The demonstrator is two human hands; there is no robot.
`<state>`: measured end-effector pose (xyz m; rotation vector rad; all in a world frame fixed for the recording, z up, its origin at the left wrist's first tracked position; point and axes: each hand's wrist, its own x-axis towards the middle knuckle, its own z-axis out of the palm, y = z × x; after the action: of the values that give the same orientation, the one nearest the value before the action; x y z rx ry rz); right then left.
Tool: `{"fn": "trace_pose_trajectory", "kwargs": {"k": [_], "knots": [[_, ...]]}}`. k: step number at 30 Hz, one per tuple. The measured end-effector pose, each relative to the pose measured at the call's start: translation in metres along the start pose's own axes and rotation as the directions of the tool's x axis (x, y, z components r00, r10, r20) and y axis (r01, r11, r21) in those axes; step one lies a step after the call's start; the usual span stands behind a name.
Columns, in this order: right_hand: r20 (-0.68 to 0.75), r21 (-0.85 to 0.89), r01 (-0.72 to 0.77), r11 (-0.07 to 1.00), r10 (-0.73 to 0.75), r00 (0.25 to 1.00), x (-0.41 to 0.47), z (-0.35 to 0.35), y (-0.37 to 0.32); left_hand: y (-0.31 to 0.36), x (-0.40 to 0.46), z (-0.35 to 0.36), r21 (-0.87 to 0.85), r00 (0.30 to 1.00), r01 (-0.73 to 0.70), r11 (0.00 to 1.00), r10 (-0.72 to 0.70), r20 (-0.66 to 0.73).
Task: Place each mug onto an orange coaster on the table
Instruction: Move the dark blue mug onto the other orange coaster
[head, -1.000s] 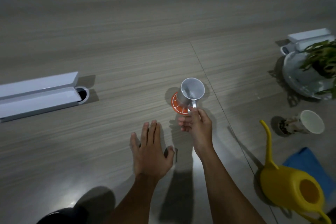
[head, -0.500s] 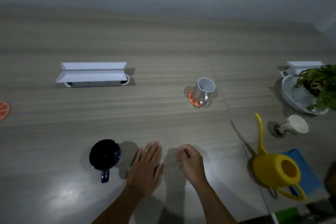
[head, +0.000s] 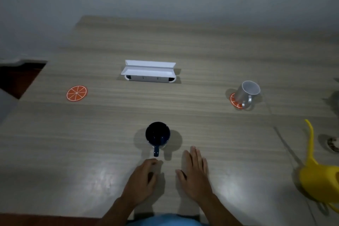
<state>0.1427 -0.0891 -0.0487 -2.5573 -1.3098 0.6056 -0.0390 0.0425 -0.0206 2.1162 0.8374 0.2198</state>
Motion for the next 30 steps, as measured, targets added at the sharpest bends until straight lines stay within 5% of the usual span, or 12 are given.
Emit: {"fn": "trace_pose_trajectory", "kwargs": {"k": [4,8,24,30], "knots": [[0.031,-0.039,-0.002,0.999,0.003,1.0,0.0,0.002,0.005,0.015,0.001,-0.023,-0.45,0.949,0.185,0.874,-0.277,-0.148],[0.049,-0.044,-0.014,0.999,0.016,0.999,0.001,0.001,0.001,0.024,0.006,-0.033,-0.675,0.927,0.273,0.685,-0.376,-0.008],[0.101,-0.028,-0.021,0.999,0.024,0.995,0.003,-0.001,0.0,0.051,0.026,-0.03,-0.754,0.863,0.471,0.458,-0.414,0.288],[0.104,-0.024,-0.018,1.0,0.02,0.994,0.004,-0.002,0.0,0.066,0.044,-0.018,-0.765,0.834,0.414,0.494,-0.542,0.102]]}}
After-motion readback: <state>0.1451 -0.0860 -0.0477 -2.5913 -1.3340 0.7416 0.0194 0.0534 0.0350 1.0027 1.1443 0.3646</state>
